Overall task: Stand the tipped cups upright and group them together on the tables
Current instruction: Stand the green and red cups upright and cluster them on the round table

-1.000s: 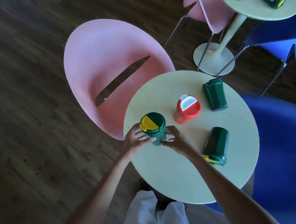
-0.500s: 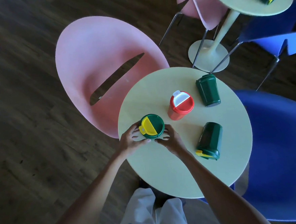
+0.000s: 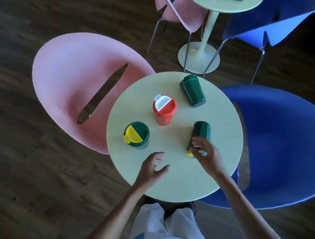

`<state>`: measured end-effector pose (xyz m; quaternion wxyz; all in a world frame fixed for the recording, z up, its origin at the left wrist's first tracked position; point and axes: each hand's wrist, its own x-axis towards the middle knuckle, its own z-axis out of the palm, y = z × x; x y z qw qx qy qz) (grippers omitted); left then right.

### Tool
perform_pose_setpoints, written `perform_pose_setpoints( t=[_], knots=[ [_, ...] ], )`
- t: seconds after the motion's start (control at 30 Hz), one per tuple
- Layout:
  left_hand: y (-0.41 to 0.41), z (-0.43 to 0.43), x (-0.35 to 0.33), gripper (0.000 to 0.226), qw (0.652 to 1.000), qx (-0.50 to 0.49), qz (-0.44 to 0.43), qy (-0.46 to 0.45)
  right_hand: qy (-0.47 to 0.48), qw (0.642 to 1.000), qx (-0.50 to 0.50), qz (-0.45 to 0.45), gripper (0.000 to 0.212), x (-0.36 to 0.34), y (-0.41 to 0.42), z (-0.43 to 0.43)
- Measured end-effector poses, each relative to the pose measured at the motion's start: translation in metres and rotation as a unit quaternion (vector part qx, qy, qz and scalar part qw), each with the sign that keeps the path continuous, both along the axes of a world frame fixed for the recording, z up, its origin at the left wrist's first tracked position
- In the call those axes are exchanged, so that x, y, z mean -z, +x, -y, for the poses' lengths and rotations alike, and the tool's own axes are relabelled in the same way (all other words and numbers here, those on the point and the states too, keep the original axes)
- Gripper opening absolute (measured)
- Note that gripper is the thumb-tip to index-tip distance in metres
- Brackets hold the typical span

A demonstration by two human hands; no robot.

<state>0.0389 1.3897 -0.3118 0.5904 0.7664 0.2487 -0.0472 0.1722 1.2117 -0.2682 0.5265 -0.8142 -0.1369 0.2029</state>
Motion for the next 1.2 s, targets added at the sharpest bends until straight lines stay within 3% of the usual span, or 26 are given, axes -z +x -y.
perform_pose_setpoints(
  t=[0.17,0.37,0.5,0.73,0.9,1.2],
  knots=[
    [0.059,0.026,-0.005,0.053,0.988,0.138,0.042,0.061,-0.081,0.995,-0.008,0.056,0.044,0.019,0.015,0.06],
    [0.09,0.041,0.006,0.059,0.981,0.177,0.036,0.074,-0.069,0.996,-0.026,-0.056,0.053,0.037,0.021,0.072],
    [0.093,0.048,0.008,0.059,0.989,0.137,0.033,0.047,0.017,0.992,0.029,-0.121,0.051,0.048,0.018,0.069],
    [0.104,0.059,-0.02,0.053,0.995,0.069,0.057,0.04,0.06,0.989,0.052,-0.122,0.041,0.022,0.029,0.075],
    [0.117,0.059,-0.063,0.038,0.994,0.061,0.095,0.009,0.075,0.992,0.026,-0.102,0.039,-0.007,0.036,0.088],
    [0.107,0.067,-0.063,0.034,0.997,-0.028,0.056,-0.05,0.065,0.992,0.019,-0.108,0.038,-0.004,0.037,0.082]
  ],
)
